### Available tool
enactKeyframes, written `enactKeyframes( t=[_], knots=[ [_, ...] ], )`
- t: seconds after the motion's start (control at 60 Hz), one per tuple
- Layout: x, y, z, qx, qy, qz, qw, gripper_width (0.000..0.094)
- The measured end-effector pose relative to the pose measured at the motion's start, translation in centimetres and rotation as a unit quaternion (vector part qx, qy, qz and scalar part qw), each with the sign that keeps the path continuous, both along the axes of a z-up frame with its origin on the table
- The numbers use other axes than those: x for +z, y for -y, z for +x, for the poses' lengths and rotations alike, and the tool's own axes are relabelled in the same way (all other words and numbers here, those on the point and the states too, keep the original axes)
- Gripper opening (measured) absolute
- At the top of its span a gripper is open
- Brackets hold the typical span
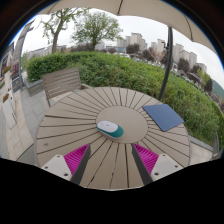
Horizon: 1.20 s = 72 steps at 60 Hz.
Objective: Arrange mouse
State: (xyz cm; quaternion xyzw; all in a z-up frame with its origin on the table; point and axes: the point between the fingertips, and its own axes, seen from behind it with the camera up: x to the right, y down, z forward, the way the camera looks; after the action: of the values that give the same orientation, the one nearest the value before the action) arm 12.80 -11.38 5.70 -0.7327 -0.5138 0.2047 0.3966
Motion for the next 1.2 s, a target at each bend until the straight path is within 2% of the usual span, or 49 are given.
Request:
enactKeyframes(
  t=[0.367,0.567,0.767,1.017,1.133,1.2],
  knots=[
    [-5.7,-5.1,-6.5,-0.019,0.006,-0.01,1.0,0.0852],
    [-6.5,-7.2,-9.7,-0.016,0.006,-0.018,1.0,0.0852],
    [-7.1,-10.2,-12.1,-0.031,0.012,-0.02,0.999,0.0852],
    [-7.1,-11.0,-13.2,-0.034,0.011,-0.031,0.999,0.0847],
    [-7.4,-11.1,-13.5,-0.035,0.006,-0.046,0.998,0.0818],
    [-7.5,-10.7,-13.9,-0.029,0.002,-0.059,0.998,0.0716]
  ],
)
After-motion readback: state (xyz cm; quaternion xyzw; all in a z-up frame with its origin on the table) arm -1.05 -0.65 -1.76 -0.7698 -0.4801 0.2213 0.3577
